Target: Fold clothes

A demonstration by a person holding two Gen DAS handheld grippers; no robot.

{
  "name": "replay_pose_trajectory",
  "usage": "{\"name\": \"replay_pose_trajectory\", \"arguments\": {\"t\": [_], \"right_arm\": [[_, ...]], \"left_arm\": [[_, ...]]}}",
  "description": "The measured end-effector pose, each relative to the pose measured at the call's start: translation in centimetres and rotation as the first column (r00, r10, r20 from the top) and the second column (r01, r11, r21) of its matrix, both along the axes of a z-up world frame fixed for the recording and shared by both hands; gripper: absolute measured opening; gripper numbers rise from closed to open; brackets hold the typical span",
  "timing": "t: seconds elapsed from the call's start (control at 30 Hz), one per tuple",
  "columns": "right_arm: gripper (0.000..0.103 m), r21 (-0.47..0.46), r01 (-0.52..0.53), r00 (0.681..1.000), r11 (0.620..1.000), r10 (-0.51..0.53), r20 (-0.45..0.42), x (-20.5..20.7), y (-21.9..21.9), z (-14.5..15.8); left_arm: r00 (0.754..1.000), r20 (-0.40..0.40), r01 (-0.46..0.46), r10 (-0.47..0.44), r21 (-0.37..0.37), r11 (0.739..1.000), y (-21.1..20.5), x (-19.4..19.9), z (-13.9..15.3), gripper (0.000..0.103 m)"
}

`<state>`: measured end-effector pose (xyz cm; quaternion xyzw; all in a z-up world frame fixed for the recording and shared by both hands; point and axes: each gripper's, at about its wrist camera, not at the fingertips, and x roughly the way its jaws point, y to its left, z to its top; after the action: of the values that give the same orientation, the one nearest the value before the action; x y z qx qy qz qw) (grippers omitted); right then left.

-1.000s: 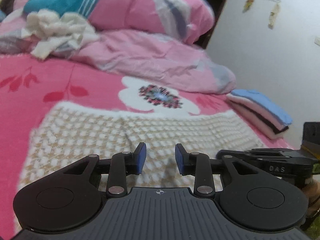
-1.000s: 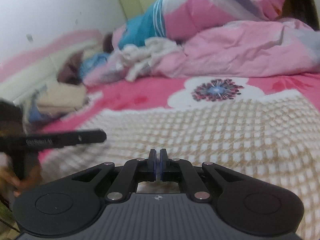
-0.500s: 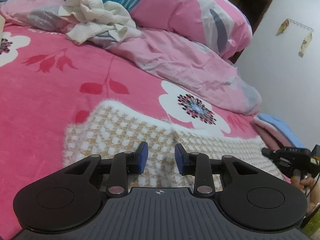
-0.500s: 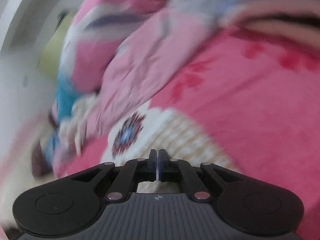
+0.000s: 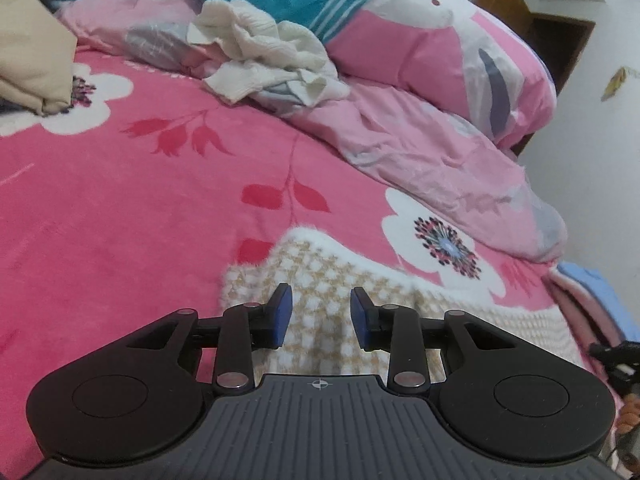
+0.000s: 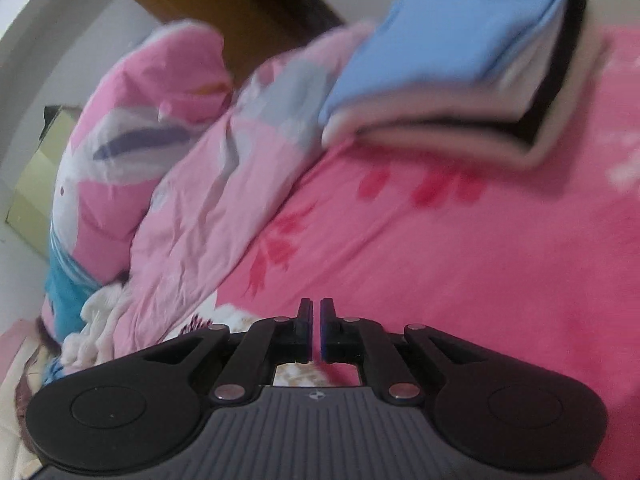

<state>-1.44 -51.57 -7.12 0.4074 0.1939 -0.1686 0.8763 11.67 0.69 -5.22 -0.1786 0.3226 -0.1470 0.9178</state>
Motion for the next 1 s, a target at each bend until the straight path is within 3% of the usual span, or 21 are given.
{"name": "replay_pose_trajectory", "arguments": {"t": [0.13,0.2,0.37,0.53,0.67,0.77,0.93,1.0], "right_arm": [[0.003,-0.167,-0.043,0.999,0.985,0.046,0.016,-3.0,3.1,3.0],[0.003,-0.248,-0.11,0.993,0.963,0.115,0.007,-3.8,5.2,4.2],[0.013,-0.344,-0.368,0.928,0.864,0.362,-0.084,-3.2,11.2,4.6],[0.013,-0.427,-0.525,0.847,0.736,0.5,-0.181,-2.8,17.0,3.2],[0.015,-0.484,-0.545,0.834,0.684,0.5,-0.234,-4.0,18.8,1.7],[0.015,-0.495,-0.511,0.856,0.703,0.468,-0.219,-5.4,18.2,1.5],[0.02,-0.493,-0.4,0.917,0.773,0.329,-0.227,-7.3,15.8,1.5],[0.022,-0.508,-0.377,0.926,0.774,0.3,-0.23,-8.0,15.6,1.8]], "left_arm": [[0.998,0.036,0.055,-0.058,0.077,0.996,-1.5,-2.3,1.8,0.05],[0.994,0.04,0.099,-0.104,0.111,0.989,-2.6,-3.5,2.5,0.074],[0.985,-0.005,0.171,-0.173,0.173,0.97,-5.5,-5.6,2.2,0.098],[0.986,-0.061,0.163,-0.153,0.266,0.95,-7.5,-6.5,0.9,0.102],[0.99,-0.052,0.142,-0.132,0.344,0.928,-8.6,-7.2,0.3,0.103],[0.992,-0.049,0.13,-0.12,0.383,0.915,-9.3,-7.5,0.2,0.103],[0.993,-0.052,0.118,-0.106,0.401,0.908,-9.7,-7.6,0.2,0.103],[0.993,-0.052,0.116,-0.104,0.412,0.904,-9.9,-7.7,0.2,0.103]]}}
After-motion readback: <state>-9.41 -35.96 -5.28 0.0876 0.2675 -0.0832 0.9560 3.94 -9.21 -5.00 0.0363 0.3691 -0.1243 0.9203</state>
